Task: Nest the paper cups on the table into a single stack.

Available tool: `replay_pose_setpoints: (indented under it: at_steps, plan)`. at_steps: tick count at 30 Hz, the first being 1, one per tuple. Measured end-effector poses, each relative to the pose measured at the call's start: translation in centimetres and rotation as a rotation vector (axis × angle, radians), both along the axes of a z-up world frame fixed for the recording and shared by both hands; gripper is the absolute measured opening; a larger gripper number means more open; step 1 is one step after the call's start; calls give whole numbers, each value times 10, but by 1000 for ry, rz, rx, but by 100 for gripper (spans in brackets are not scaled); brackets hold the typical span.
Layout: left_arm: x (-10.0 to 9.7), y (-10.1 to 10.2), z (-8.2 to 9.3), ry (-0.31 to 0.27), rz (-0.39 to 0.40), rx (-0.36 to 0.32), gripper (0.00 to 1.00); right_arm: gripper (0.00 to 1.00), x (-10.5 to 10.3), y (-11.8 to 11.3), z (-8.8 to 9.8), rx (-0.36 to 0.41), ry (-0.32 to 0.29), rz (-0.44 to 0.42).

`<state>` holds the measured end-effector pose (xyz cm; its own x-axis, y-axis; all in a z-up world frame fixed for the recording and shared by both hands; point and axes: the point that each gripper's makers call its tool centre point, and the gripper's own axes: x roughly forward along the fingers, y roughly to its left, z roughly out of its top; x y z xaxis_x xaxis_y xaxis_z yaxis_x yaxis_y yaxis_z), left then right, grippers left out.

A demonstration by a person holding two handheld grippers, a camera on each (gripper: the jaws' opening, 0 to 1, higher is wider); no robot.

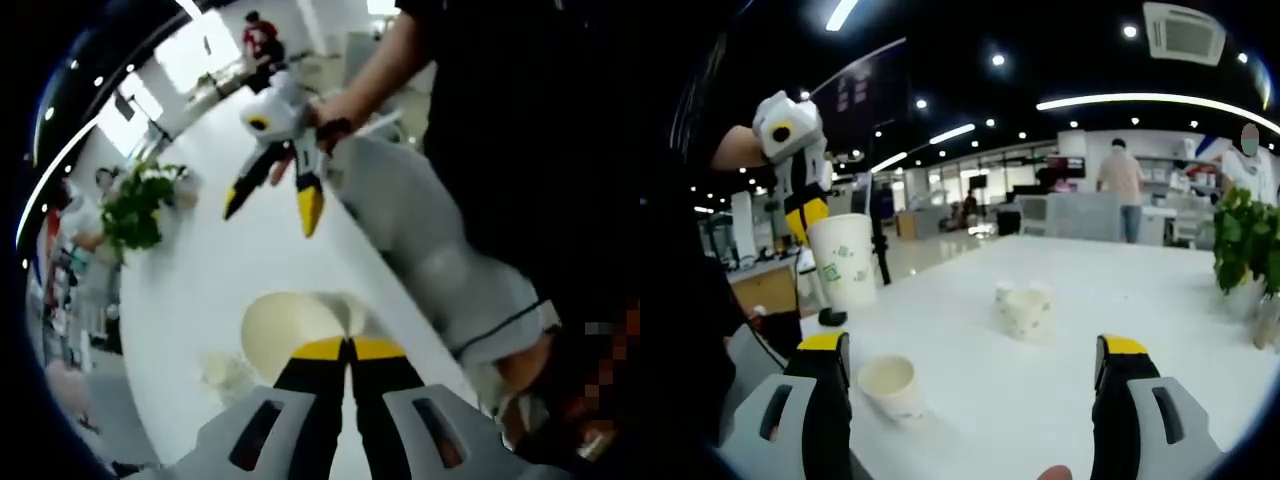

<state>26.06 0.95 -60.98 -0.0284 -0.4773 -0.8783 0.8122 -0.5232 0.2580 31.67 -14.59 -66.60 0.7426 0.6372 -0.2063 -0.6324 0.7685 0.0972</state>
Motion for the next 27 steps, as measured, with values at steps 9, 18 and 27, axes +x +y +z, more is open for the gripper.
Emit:
replay_pose_setpoints:
  at_steps: [9, 18, 27]
  plan:
    - [4, 0, 5, -39, -108, 39, 0, 100, -1, -3, 2, -2, -3, -6]
    - [5, -9, -1, -89, -202, 54, 0, 100, -4, -6, -1, 3, 6, -11]
    - [4, -11, -20, -124, -274, 85, 0, 100, -6, -12, -4, 23, 16, -32]
